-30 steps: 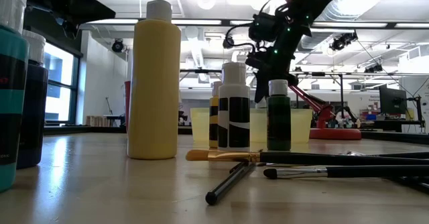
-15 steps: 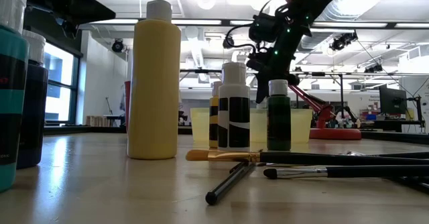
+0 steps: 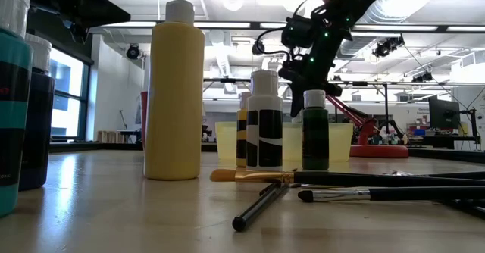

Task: Pick & Place Paint Supplies
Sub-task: Put the white paint bottle into the yellow bin

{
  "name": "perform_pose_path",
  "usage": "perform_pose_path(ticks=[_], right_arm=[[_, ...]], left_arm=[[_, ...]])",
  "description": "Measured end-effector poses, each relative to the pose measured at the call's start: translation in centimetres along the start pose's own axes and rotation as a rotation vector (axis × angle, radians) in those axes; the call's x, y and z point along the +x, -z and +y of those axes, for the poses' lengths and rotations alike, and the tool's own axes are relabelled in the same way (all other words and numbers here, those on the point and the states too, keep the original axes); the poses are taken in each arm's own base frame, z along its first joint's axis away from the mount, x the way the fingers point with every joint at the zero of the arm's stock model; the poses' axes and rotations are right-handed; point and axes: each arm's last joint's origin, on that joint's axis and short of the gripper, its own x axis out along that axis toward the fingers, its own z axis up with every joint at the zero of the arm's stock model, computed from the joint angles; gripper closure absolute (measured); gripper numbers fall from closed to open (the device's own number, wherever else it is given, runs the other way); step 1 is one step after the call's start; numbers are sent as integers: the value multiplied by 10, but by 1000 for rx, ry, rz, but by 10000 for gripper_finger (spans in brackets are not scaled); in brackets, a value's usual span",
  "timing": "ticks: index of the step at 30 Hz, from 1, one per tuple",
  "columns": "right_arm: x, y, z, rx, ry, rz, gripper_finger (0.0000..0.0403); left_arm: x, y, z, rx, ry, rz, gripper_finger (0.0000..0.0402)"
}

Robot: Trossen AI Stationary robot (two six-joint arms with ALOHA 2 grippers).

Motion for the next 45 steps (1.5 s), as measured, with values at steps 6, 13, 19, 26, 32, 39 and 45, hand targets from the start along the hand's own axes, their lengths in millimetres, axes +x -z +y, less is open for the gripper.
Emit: perform_pose_path(ticks=[6, 13, 19, 26, 32, 39, 45], right_arm=[[6, 2, 1, -5, -5, 31, 292], [17, 3, 7, -43, -7, 37, 292], [17, 5, 7, -45, -13, 48, 283], [18, 9, 5, -78, -1, 96, 245], [20, 19, 2, -91, 33, 178, 219], [17, 19, 2, -115, 37, 182, 199], [17, 19, 2, -128, 24, 186, 197]], left_arm=[[0, 0, 0, 0, 0, 1, 402], [0, 0, 0, 2, -1, 2, 402], [0, 0, 0, 2, -1, 2, 402], [0, 0, 0, 2, -1, 2, 402], [0, 0, 0, 2, 0, 3, 402], [0, 1, 0, 4, -1, 5, 402], [0, 1, 0, 5, -2, 6, 402]])
